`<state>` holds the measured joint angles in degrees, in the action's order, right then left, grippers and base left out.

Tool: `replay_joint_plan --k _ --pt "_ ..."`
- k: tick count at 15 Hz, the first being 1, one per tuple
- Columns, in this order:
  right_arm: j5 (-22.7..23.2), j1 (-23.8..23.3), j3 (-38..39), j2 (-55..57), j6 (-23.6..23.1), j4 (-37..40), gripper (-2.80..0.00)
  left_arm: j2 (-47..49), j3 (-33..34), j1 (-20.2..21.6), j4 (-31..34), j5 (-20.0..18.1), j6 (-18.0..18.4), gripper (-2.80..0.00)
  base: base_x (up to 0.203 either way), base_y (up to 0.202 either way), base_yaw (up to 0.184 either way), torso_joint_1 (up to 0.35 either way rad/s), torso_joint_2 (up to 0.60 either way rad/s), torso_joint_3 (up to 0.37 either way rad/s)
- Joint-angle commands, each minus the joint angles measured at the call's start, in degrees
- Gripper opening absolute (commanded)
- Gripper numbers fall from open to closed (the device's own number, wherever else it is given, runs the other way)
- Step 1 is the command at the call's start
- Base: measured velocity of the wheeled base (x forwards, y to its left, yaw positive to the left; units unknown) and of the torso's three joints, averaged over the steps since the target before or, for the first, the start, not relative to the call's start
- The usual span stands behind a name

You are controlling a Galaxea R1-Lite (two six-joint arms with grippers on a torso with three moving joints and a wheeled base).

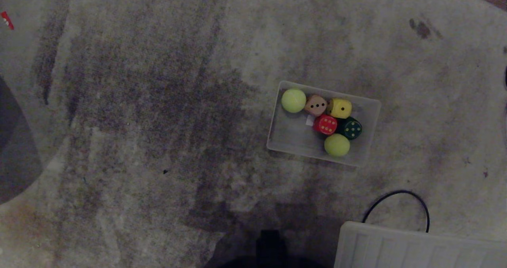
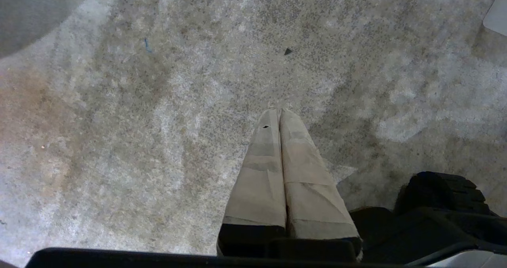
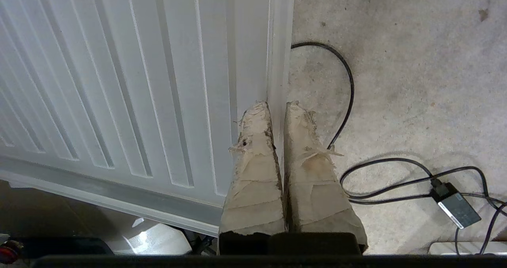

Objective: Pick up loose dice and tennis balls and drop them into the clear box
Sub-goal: Close the lid

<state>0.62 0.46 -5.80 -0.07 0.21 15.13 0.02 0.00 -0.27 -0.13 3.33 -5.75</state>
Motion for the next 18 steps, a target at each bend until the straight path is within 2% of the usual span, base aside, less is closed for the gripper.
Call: replay_joint_plan --k 1,3,7,9,14,18 --pt "-0.3 0.0 -0.2 0.1 0.4 0.1 -2.80 0.1 0.1 0.0 0.0 0.0 -0.1 -2.80 0.000 0.000 0.000 0.000 0.00 0.000" --pt "-0.7 -0.3 -1.7 2.2 2.1 0.1 -2.80 0.1 0.1 0.0 0.0 0.0 -0.1 -2.80 0.000 0.000 0.000 0.000 0.00 0.000" --pt "-1.0 -0.3 -10.8 19.8 14.2 -3.1 -2.80 0.1 0.1 0.0 0.0 0.0 -0.1 -2.80 0.000 0.000 0.000 0.000 0.00 0.000" --pt "-1.0 -0.2 -12.5 29.6 17.5 -10.2 -2.80 0.1 0.1 0.0 0.0 0.0 -0.1 -2.80 0.000 0.000 0.000 0.000 0.00 0.000" --pt "-0.6 0.6 -14.3 56.3 25.3 -34.6 -2.80 0.0 0.1 0.0 0.0 0.0 -0.1 -2.80 0.000 0.000 0.000 0.000 0.00 0.000" --pt "4.7 2.4 -17.7 73.8 27.9 -50.0 -2.80 0.1 0.1 0.0 0.0 0.0 -0.1 -2.80 0.000 0.000 0.000 0.000 0.00 0.000"
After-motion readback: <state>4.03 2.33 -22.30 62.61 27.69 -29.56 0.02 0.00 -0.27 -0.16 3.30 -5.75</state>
